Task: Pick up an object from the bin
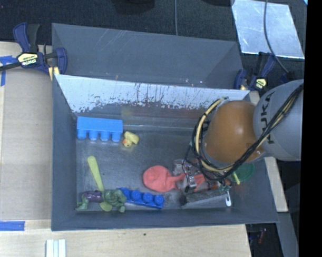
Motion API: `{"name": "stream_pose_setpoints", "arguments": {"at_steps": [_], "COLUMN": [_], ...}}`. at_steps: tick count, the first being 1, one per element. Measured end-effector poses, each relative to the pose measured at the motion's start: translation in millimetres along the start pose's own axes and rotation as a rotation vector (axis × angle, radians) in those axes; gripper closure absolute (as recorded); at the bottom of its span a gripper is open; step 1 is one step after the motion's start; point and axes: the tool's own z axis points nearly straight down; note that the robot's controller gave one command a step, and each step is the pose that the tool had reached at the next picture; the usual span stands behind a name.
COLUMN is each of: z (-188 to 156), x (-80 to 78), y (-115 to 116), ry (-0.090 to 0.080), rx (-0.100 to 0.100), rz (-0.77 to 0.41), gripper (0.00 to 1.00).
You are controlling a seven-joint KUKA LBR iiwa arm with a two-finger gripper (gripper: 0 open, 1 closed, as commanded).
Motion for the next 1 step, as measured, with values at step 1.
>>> {"name": "stream_pose_setpoints", "arguments": {"at_steps": [1], "z": [-59.2], "x": [11.2], "y": [1.0], "ry": [0.005], "rx": [-0.001], "rz": [0.016], "gripper": [1.00]}}
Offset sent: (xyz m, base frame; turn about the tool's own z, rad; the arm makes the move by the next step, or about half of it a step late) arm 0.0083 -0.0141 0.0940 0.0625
